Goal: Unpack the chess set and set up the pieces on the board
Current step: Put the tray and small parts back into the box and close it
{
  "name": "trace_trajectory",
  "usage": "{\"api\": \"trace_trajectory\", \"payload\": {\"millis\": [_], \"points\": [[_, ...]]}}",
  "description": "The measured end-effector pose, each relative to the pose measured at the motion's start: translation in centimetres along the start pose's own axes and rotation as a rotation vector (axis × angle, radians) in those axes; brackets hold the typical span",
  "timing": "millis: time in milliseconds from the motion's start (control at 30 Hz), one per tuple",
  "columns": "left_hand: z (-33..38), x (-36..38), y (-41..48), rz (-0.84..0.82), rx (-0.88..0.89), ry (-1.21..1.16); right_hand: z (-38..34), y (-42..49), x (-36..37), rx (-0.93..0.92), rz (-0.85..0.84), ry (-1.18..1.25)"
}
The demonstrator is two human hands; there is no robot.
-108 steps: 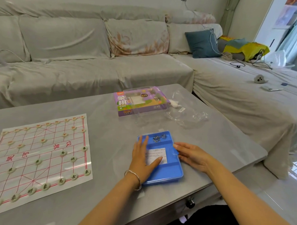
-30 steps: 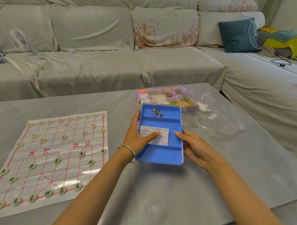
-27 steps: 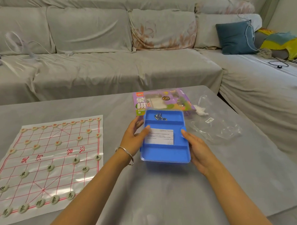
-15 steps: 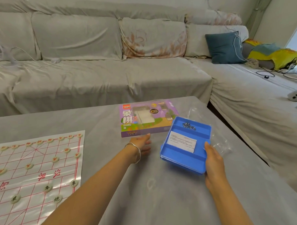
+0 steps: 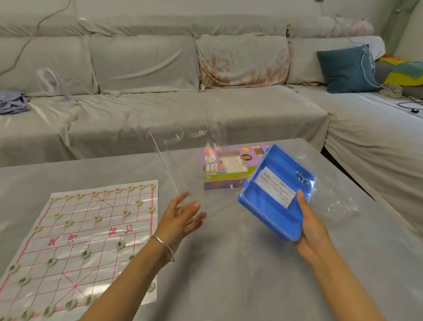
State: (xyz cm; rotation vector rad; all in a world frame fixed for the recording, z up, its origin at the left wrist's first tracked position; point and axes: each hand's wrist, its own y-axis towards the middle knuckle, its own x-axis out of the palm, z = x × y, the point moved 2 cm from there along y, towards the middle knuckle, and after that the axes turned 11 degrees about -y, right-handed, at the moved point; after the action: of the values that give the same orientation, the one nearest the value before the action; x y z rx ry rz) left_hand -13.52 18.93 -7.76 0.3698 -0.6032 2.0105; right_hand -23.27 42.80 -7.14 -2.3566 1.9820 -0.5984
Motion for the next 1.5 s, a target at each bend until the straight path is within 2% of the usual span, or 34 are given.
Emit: {"api": "trace_trajectory", "payload": {"millis": [133, 333, 400, 500, 633, 767, 933, 1000, 1200, 1300, 1500], "points": [[0.5, -0.7, -3.1, -0.053, -0.029, -0.052, 0.3, -2.0, 1.8, -0.015, -0.094, -0.039], [0.3, -4.3, -6.9, -0.136, -0.086, -0.034, -0.4, -4.5, 1.9, -0.059, -0.113, -0.052], [-0.2, -5.3, -7.7, -0.132, -0.088, -0.021, -0.7, -5.2, 1.9, -0.124, -0.125, -0.071], [-1.2, -6.0, -8.8, -0.152, -0.078, -0.041, -1.1, -6.6, 2.1, -0.256, -0.136, -0.2], [-2.6, -6.5, -9.8, -0.198, -0.116, -0.119, -0.2, -7.7, 2.8, -0.292, -0.125, -0.346], [-3.6, -7.2, -10.0, -0.211, -0.096, -0.189, 0.4, -7.5, 2.9, -0.247, -0.13, -0.287], [-2.7, -7.1, -9.6, -0.043, 0.032, -0.297, 1.0, -6.9, 2.1, -0.12, -0.098, -0.202], [-2.5, -6.2, -9.2, 0.014, 0.061, -0.326, 1.8, -6.8, 2.4, -0.057, -0.141, -0.175], [-2.9, -2.5, -8.8, 0.061, 0.11, -0.353, 4.7, -7.5, 4.6, 0.131, -0.208, 0.008], [-3.7, -1.8, -8.9, 0.011, 0.053, -0.348, 5.4, -7.6, 4.9, 0.158, -0.211, 0.056], [-4.0, -1.9, -9.1, -0.154, -0.174, -0.404, 5.2, -7.9, 5.4, 0.215, -0.284, 0.022]]}}
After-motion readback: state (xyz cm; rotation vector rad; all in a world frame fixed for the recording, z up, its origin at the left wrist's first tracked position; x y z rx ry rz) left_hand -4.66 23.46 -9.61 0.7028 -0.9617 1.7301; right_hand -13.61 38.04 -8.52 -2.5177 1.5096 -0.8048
